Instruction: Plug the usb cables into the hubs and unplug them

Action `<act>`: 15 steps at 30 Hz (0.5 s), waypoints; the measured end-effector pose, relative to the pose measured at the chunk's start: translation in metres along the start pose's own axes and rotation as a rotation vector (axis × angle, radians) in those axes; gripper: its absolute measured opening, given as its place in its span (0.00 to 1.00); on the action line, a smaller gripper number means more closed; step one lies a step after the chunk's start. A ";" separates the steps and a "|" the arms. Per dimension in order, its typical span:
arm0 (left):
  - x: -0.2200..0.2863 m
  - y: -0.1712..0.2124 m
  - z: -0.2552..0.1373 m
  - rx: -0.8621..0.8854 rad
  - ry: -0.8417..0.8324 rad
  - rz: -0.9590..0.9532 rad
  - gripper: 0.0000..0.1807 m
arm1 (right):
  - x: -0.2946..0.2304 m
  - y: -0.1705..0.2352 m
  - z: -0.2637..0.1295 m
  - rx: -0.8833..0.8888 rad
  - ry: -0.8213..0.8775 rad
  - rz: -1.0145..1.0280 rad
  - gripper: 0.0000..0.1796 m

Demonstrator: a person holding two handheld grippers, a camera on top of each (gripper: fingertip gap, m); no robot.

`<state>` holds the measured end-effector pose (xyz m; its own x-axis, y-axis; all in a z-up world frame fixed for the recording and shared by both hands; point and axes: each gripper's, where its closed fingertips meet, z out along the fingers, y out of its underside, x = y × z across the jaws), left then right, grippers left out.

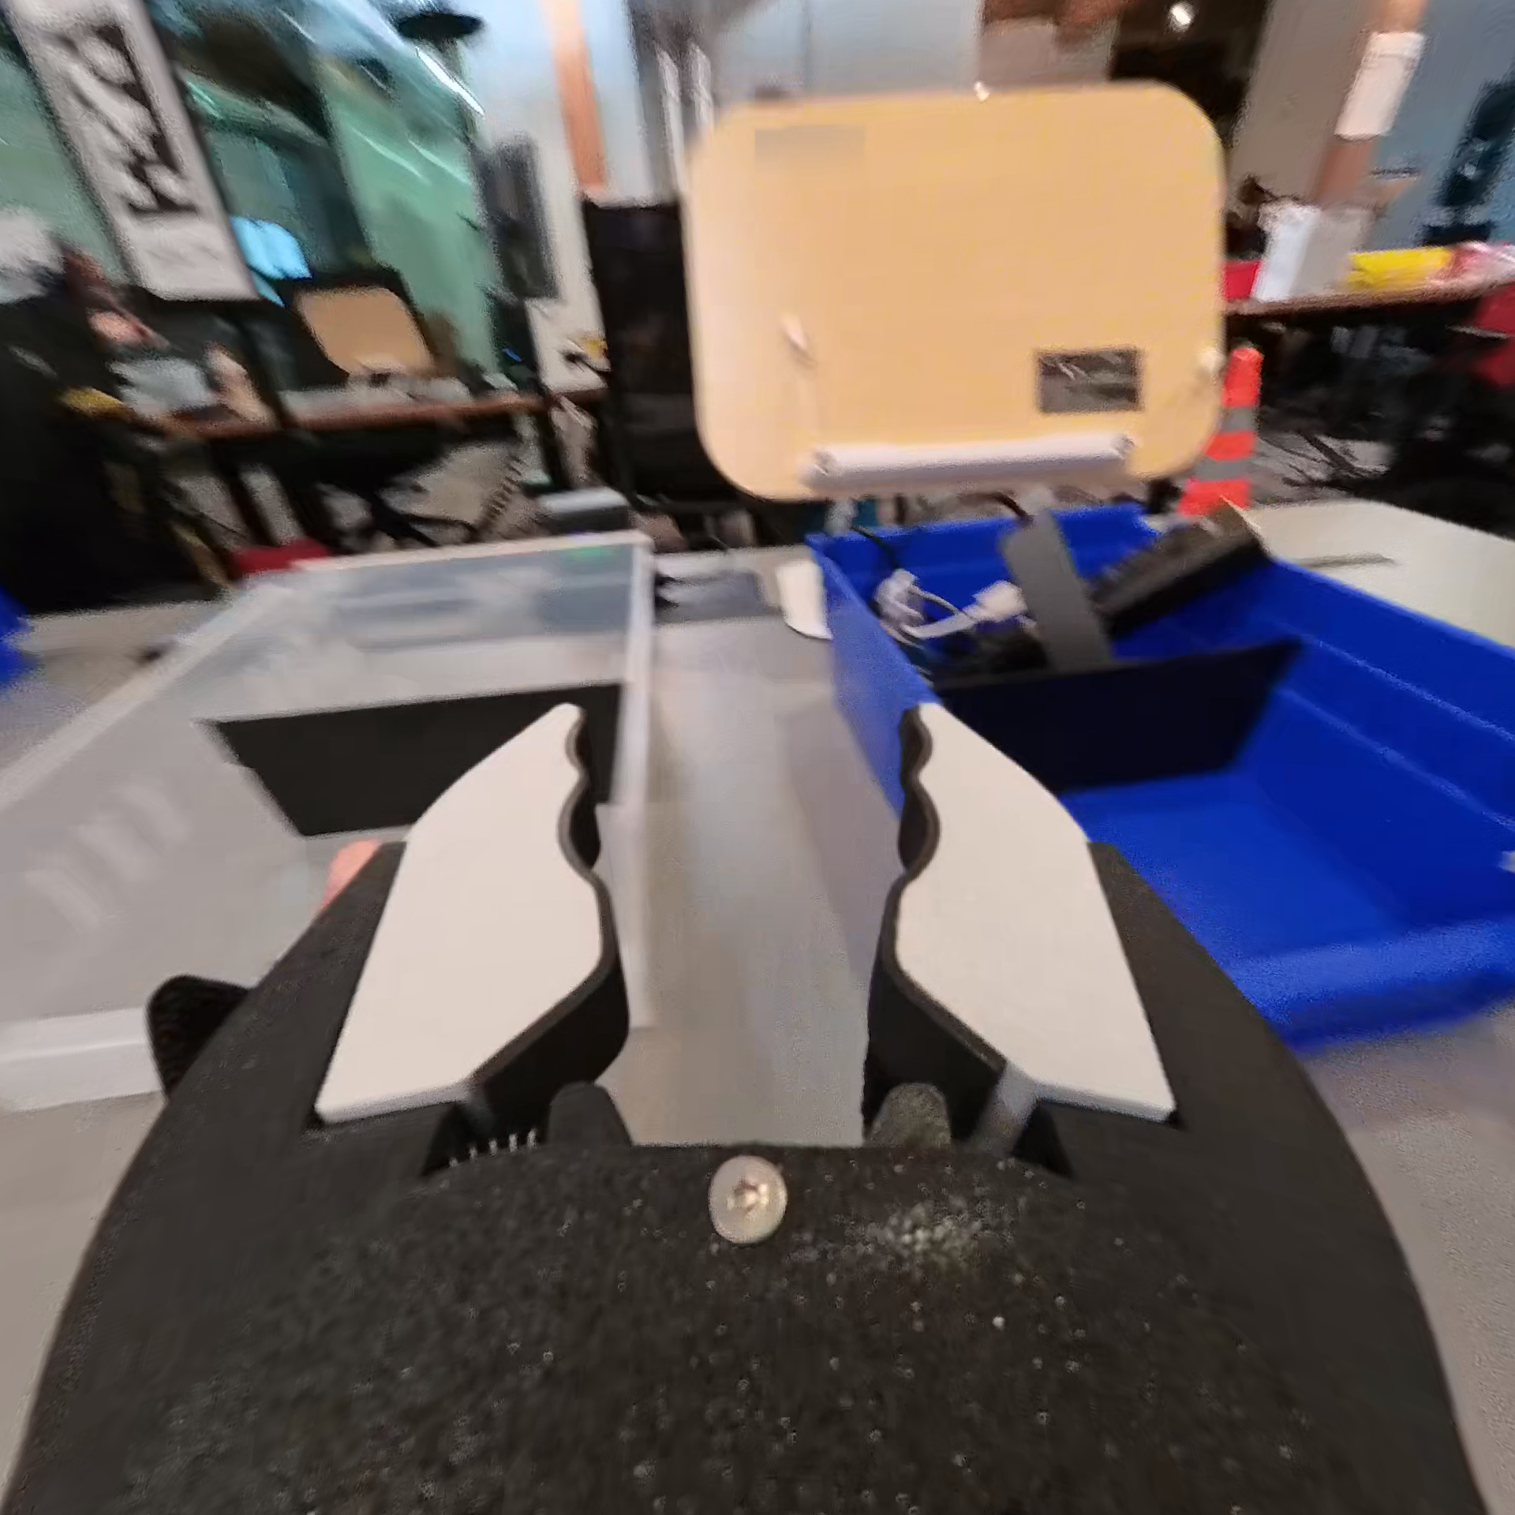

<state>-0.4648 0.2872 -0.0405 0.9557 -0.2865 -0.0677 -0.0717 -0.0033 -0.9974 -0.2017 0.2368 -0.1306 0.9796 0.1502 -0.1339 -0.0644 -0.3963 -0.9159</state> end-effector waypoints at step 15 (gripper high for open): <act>-0.250 0.082 -0.033 -0.288 -0.089 -0.246 0.26 | 0.013 -0.024 -0.034 0.111 -0.012 -0.055 0.19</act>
<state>-0.7194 0.3270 -0.1045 0.9745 -0.1591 0.1583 0.0976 -0.3345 -0.9373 -0.1808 0.2178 -0.0973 0.9800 0.1798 -0.0858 -0.0318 -0.2840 -0.9583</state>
